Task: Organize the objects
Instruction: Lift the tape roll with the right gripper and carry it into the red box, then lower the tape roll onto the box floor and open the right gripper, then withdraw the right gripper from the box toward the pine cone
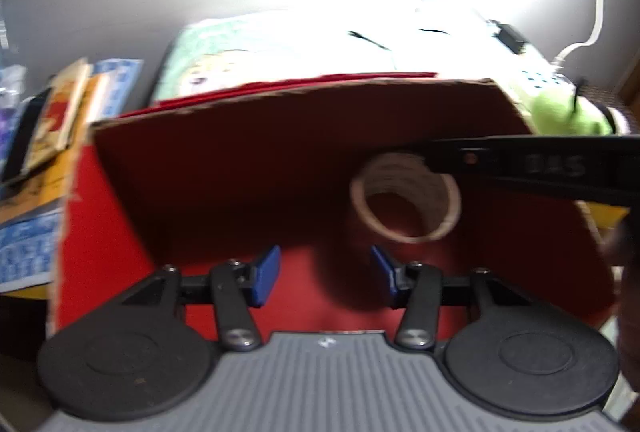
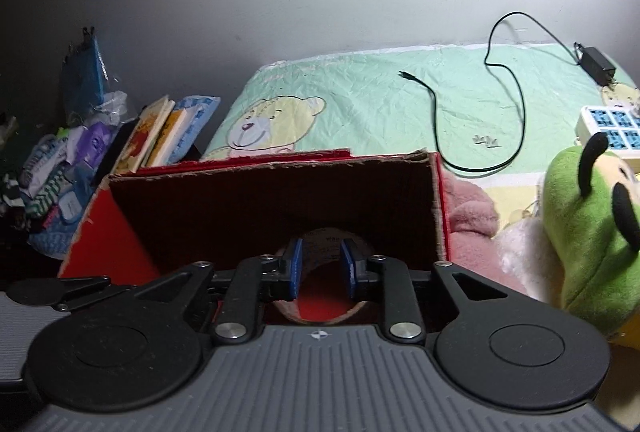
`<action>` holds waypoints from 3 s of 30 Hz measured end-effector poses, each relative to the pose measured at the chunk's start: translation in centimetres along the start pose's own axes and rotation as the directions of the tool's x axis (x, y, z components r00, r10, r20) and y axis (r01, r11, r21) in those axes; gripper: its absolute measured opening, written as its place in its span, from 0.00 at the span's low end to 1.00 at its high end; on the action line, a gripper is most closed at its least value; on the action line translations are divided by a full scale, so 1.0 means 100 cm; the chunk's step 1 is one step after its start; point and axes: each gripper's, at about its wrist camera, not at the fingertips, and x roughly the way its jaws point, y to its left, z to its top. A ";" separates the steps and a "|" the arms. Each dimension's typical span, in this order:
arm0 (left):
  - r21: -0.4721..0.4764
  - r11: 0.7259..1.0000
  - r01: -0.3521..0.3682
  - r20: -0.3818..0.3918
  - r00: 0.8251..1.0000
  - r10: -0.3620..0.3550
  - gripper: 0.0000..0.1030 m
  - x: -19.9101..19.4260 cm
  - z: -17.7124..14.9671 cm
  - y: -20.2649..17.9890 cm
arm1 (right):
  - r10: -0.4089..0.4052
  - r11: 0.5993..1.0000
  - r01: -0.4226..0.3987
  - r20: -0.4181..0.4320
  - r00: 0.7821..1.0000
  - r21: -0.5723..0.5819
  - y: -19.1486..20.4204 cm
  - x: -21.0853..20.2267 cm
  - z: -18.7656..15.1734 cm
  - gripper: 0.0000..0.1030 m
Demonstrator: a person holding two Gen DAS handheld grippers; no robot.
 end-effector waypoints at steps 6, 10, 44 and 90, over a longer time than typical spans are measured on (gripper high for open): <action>-0.055 0.982 -0.178 0.038 0.983 0.180 0.55 -0.004 0.005 0.031 | 0.112 0.994 -0.112 -0.055 0.992 0.005 0.031 0.024 -0.009 0.23; -0.063 0.968 -0.244 0.034 0.969 0.246 0.57 -0.002 0.006 0.042 | 0.124 0.992 -0.121 -0.115 0.986 0.031 0.038 0.044 -0.008 0.24; 0.036 0.967 -0.254 0.043 0.967 0.252 0.80 0.012 0.009 0.029 | -0.051 0.985 0.066 -0.094 0.994 0.161 0.015 0.040 -0.015 0.39; -0.040 0.954 -0.296 0.110 0.948 0.299 0.89 -0.059 -0.020 0.024 | -0.121 0.992 0.115 0.136 0.983 0.051 0.031 -0.028 -0.035 0.40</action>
